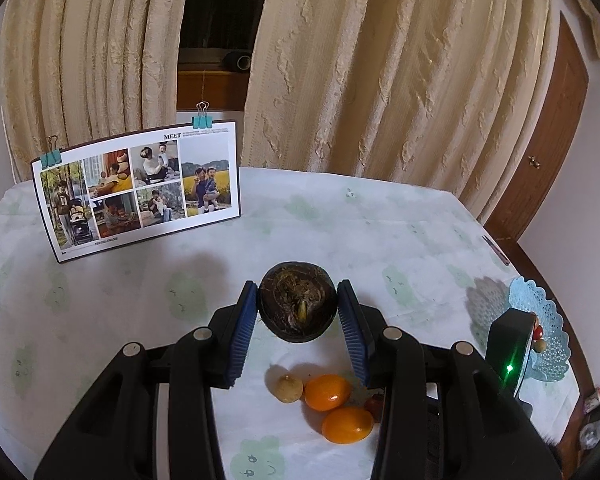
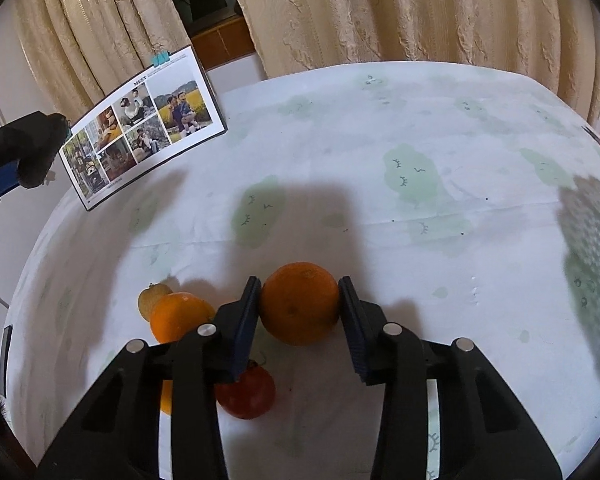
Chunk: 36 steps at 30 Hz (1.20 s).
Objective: Organize fruits
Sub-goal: 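Grasp a dark brown fruit with the left tool while the right tool grasps an orange, then carry both fruits to the blue basket and release them from both tools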
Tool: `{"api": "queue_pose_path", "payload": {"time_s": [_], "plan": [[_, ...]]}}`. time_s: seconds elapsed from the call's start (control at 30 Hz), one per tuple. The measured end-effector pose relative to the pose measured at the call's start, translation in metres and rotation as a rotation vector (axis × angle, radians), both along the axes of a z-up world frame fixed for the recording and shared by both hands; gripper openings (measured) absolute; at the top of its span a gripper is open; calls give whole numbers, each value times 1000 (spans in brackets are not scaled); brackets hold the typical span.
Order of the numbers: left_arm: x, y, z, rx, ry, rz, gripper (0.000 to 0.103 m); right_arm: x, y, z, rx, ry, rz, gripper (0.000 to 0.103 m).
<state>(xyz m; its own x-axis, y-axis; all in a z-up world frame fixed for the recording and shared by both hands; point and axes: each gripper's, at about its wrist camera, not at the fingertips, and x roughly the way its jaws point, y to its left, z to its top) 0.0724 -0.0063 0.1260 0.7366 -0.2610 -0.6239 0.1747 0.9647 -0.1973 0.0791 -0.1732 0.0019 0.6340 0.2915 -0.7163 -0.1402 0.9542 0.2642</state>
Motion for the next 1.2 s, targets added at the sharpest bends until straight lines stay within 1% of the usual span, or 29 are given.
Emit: {"api": "queue_pose_path", "payload": {"time_s": [0.2,0.43,0.63,0.83,1.03,1.2], "plan": [[0,-2,-1,2,2,-3,42,-7,-10,6,14,-18,-31,41],[-1,-7,-3,7,6,-14,42,-25,-37,30,26,-86,-98,41],[-4,-12,-3,11,3,-25,42,-46,-77,48,39,-136,-198,41],[-6,-17,-5,17,5,-38,42,-74,-128,61,38,-182,-329,41],[-9,-24,-6,27,6,-52,42,-102,-179,63,34,-195,-461,41],[-11,-29,-8,36,6,-64,42,-123,-207,60,8,-199,-545,41]]}}
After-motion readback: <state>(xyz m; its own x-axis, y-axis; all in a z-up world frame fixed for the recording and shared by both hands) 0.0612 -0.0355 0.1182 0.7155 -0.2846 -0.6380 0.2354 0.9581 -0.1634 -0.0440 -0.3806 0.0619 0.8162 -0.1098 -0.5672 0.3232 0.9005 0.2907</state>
